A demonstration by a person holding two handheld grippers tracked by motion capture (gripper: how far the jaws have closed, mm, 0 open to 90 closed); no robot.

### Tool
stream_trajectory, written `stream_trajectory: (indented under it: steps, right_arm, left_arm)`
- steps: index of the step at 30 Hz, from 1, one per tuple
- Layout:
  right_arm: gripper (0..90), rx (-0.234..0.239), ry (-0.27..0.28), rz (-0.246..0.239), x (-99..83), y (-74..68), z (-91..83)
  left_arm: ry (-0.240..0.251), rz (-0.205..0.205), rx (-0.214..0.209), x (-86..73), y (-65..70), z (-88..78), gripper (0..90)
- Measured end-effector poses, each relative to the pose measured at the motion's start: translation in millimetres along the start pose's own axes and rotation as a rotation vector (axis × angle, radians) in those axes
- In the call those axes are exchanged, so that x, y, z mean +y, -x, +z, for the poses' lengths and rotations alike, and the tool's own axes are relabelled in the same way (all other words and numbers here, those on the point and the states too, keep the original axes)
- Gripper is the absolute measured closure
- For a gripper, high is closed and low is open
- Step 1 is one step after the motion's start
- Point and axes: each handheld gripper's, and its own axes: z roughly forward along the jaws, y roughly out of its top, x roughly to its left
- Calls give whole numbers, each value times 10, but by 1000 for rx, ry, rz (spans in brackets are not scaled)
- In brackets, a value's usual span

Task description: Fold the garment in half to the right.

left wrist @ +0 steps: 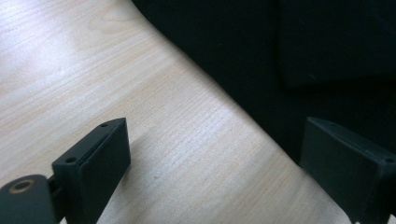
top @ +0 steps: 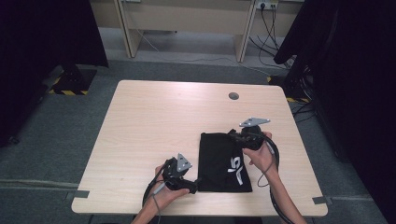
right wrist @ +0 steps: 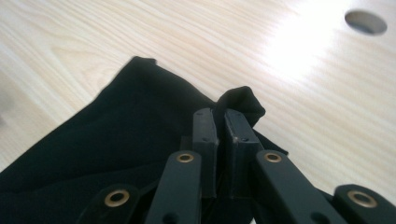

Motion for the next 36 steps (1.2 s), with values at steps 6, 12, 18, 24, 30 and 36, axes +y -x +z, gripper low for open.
stream_trajectory:
  steps: [6,12,18,24,30,36]
  right_arm:
    - [839,6,-84,70,-287,205,301]
    - [573,-53,-60,89,-263,224,174]
    - [525,-33,-12,25,-166,25,-162]
    - [528,5,-41,-40,-330,-192,-262]
    - [554,-32,-70,-54,-585,-221,-269]
    - [553,-33,-72,-33,-746,-192,-229]
  left_arm:
    - [0,-5,-1,0,-2,1,80]
    - [18,-10,-12,-10,-5,-50,87]
    - [47,-24,-9,4,-50,-178,86]
    - [29,-18,5,-157,-70,-270,86]
    - [1,-27,47,-278,-162,-307,86]
    - [-12,-27,51,-292,-184,-324,75]
